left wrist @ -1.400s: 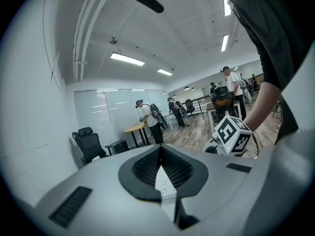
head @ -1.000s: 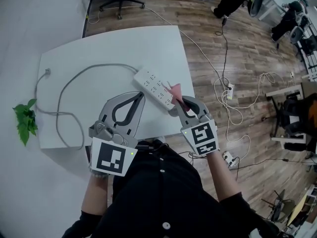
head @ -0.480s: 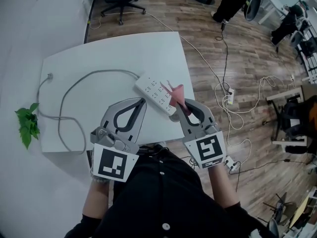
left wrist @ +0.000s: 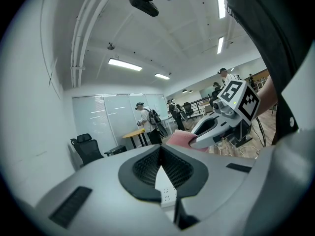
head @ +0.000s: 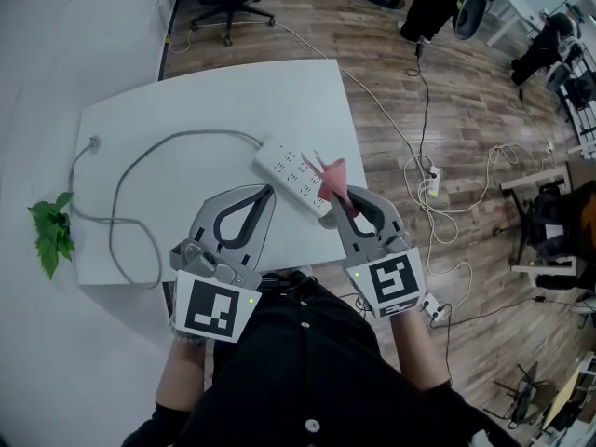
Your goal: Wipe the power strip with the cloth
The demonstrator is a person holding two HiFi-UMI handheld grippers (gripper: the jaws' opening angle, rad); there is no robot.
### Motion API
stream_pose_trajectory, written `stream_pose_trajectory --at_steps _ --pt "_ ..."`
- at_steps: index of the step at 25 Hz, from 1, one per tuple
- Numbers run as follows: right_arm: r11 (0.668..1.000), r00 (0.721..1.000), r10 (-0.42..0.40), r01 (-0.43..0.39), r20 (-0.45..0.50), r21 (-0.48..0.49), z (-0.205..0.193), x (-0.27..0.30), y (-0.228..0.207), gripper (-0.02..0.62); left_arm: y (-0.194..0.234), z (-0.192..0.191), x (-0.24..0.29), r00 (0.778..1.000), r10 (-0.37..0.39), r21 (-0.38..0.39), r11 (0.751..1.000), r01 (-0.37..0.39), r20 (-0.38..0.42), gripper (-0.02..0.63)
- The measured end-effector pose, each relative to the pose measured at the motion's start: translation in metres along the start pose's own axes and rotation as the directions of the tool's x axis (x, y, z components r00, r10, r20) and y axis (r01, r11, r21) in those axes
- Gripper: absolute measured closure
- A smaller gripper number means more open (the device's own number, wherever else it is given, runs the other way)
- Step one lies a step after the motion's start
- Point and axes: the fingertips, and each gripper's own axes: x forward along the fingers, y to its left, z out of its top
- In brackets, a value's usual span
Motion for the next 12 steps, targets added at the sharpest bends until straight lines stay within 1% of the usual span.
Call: stream_pose_trajectory --at_steps 12 --pt "1.0 1.0 0.009 -0.01 -0.013 -0.01 0.0014 0.0002 0.0029 0.546 -0.0022 -0.0034 0.0031 1.0 -0.005 -0.006 1.0 0.005 -0.004 0.592"
